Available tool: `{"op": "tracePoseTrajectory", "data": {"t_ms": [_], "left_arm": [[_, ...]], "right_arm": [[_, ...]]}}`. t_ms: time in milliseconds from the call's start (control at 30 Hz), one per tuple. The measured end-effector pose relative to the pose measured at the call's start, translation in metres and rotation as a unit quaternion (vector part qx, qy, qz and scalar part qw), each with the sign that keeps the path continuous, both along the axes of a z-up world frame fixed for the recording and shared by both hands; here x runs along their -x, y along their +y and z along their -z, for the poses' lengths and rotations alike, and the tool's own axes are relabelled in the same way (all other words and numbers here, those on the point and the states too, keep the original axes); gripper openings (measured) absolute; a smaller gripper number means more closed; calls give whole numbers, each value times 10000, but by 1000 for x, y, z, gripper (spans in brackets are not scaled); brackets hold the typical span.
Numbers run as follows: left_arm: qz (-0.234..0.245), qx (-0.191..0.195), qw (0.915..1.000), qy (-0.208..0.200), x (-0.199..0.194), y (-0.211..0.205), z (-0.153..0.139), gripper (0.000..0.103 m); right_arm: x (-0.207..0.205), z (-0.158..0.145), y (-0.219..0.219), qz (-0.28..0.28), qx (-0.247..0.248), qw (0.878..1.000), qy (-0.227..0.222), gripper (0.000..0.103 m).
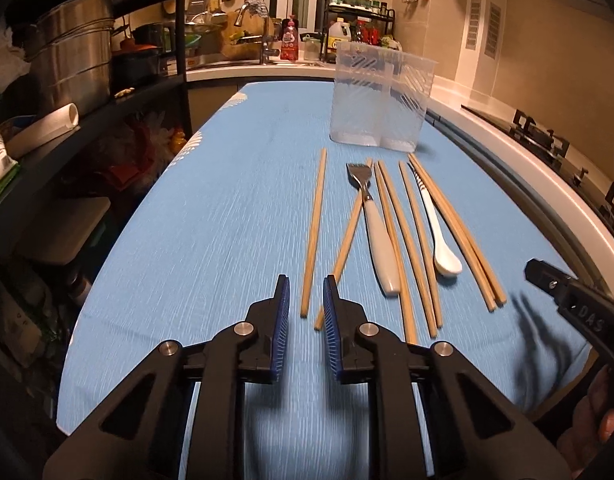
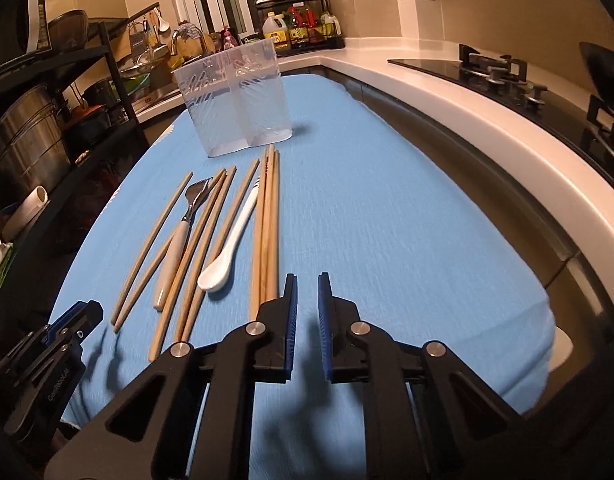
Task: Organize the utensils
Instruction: 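Close the left tool on a wooden chopstick while the right tool grasps another chopstick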
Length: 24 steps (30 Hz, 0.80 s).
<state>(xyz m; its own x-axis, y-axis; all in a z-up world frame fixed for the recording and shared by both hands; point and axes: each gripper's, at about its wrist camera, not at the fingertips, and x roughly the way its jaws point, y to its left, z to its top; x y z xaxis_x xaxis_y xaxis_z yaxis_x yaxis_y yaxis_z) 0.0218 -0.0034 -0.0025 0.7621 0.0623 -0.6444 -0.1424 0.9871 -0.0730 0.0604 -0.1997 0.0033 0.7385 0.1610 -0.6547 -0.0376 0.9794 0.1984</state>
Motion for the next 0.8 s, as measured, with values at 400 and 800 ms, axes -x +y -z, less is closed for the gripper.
{"op": "tracePoseTrajectory", "data": {"t_ms": [400, 800], "left_arm": [[-92, 613, 9978, 244, -24, 24, 20, 17], [216, 823, 9962, 161, -24, 15, 20, 17]], "right_arm": [[-19, 20, 15, -97, -311, 9990, 320, 12], [-19, 21, 16, -175, -276, 9986, 414, 11]]}}
